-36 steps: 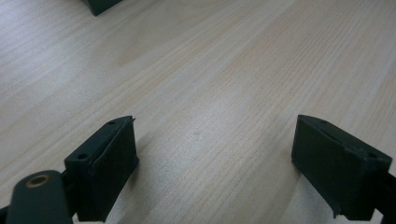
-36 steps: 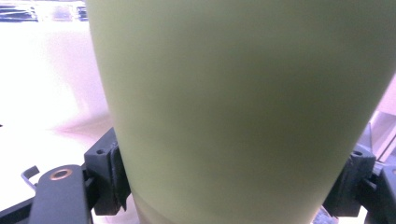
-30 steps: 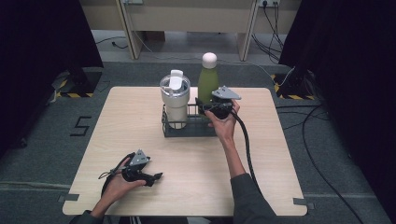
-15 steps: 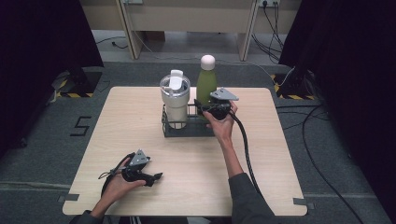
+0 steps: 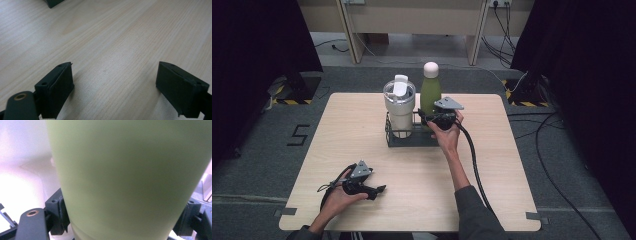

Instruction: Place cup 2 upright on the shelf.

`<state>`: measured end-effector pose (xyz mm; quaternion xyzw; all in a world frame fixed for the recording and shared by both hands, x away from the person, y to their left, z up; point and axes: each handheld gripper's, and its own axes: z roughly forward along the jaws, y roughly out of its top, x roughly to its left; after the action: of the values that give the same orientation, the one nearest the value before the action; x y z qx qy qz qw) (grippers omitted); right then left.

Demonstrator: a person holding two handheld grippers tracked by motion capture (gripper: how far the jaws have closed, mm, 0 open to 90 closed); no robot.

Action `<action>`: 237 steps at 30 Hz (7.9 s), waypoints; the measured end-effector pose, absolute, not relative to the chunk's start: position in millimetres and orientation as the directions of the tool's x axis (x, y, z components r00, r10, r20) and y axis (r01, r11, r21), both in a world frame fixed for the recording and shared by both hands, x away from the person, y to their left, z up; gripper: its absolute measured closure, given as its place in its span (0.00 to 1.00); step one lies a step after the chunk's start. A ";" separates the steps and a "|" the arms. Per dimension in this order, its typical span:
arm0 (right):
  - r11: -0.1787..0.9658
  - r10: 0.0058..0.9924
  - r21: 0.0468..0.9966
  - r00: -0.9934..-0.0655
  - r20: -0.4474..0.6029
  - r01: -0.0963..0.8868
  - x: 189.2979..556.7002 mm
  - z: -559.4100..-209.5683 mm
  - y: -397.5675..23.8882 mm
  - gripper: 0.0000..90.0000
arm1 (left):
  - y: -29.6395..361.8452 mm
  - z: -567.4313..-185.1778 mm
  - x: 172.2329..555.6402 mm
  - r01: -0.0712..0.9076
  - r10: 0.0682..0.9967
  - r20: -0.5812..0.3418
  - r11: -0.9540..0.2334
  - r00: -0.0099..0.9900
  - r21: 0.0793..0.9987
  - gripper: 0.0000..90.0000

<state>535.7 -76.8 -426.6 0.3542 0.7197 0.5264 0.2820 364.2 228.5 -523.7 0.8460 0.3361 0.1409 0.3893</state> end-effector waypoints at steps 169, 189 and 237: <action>0.263 0.765 0.904 -0.644 0.016 0.336 361.4 -483.0 -208.5 0.17 | 229.0 -523.7 363.3 0.454 0.676 -0.018 -0.476 0.737 0.753 0.15; 0.303 0.779 0.864 -0.627 0.019 0.403 337.9 -500.1 -223.4 0.17 | 228.9 -523.7 363.3 0.454 0.676 -0.018 -0.476 0.737 0.753 0.15; 0.429 0.799 0.707 -0.602 -0.005 0.563 327.1 -517.6 -226.1 0.05 | 228.9 -523.8 363.2 0.454 0.676 -0.017 -0.476 0.737 0.753 0.15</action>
<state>327.1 -226.1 -517.6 0.4114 0.8273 0.3413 0.1726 363.2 228.9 -523.8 0.8471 0.3337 0.1428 0.3882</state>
